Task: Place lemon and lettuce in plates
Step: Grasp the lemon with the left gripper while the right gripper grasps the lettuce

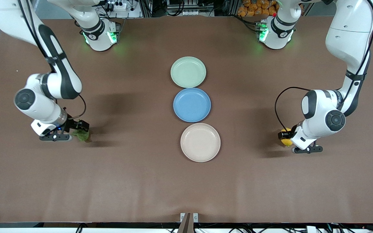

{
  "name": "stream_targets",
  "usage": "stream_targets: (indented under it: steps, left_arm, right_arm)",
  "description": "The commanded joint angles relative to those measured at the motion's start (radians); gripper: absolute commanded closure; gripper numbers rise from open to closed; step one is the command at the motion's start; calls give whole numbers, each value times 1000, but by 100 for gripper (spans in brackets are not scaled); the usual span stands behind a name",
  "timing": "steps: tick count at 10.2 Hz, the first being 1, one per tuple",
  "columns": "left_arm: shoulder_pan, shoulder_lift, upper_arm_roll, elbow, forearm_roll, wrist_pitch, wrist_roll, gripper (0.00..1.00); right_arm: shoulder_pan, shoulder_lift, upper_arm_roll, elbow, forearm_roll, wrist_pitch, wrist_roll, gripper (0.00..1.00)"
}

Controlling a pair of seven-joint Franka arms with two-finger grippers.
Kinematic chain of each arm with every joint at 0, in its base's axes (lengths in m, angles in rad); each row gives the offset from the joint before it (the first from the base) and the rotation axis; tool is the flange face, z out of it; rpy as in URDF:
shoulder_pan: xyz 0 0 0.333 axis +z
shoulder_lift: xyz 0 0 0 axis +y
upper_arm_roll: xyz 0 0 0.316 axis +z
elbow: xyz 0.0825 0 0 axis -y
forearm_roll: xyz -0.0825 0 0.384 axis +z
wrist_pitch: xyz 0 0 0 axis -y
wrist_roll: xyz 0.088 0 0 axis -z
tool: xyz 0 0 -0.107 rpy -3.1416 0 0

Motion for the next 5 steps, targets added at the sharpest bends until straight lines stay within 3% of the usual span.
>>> stream_targets:
  steps: [1, 5]
  left_arm:
    - [-21, -50, -18, 30, -3, -3, -2, 100]
    - [-113, -47, -61, 165, -12, -6, -75, 100]
  right_arm:
    - [-30, 28, 19, -18, 15, 49, -10, 0]
    - [-36, 92, 19, -21, 12, 130, -12, 0]
